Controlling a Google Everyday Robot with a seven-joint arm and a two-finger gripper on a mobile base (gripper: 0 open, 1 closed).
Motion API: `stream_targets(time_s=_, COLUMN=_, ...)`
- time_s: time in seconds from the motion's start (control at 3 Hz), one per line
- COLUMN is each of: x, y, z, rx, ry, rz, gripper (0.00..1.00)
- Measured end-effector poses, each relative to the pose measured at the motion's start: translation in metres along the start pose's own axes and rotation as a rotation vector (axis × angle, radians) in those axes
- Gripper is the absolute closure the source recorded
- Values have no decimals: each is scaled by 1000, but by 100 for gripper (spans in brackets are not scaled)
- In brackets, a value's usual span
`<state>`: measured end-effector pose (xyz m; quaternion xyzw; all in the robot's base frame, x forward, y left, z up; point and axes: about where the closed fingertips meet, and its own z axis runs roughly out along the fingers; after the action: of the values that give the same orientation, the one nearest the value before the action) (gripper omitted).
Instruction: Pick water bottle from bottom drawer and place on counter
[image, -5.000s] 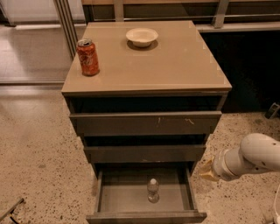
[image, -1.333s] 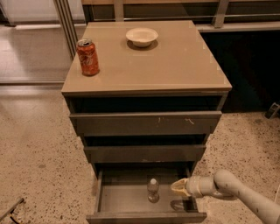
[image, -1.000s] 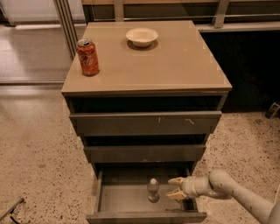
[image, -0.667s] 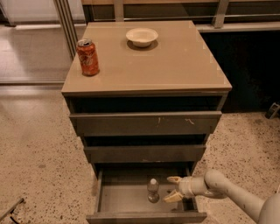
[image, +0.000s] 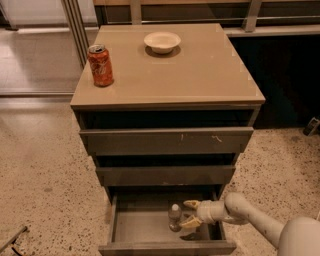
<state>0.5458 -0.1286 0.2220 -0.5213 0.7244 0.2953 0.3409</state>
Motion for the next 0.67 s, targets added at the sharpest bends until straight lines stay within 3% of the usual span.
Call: stream_targets(time_s=0.67, x=-31, y=-8, z=28, rx=-33, ry=-52, rz=-88, gripper=22)
